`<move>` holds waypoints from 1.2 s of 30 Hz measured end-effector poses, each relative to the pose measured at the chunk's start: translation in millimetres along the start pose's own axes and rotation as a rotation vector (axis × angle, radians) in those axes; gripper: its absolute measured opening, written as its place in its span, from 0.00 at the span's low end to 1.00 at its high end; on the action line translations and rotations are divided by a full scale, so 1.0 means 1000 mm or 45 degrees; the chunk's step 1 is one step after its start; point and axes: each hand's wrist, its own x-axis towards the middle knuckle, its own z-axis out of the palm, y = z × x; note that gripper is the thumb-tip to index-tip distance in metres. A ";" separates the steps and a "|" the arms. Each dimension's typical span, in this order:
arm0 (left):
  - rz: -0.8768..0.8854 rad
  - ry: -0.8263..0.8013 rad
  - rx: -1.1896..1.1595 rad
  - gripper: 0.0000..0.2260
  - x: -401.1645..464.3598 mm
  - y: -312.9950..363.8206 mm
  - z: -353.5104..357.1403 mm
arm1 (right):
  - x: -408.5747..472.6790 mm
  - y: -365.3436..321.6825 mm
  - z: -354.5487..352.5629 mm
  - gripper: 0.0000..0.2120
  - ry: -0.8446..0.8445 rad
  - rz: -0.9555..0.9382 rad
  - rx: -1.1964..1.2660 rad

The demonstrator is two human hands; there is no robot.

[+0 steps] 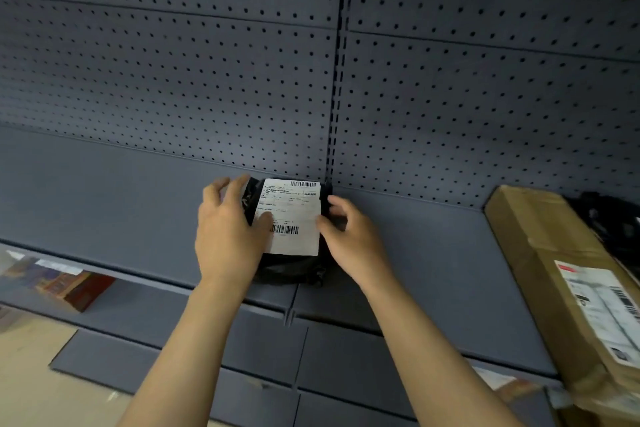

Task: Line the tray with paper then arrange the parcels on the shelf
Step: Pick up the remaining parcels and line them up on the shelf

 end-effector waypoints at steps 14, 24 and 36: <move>0.107 -0.346 -1.011 0.16 -0.019 0.182 0.037 | -0.030 -0.019 -0.146 0.16 0.378 -0.104 0.182; 0.153 -0.534 -1.105 0.16 -0.085 0.278 0.093 | -0.071 0.030 -0.274 0.17 0.576 -0.098 0.167; 0.035 -0.687 -0.921 0.19 -0.131 0.291 0.170 | -0.089 0.102 -0.329 0.20 0.507 0.194 0.115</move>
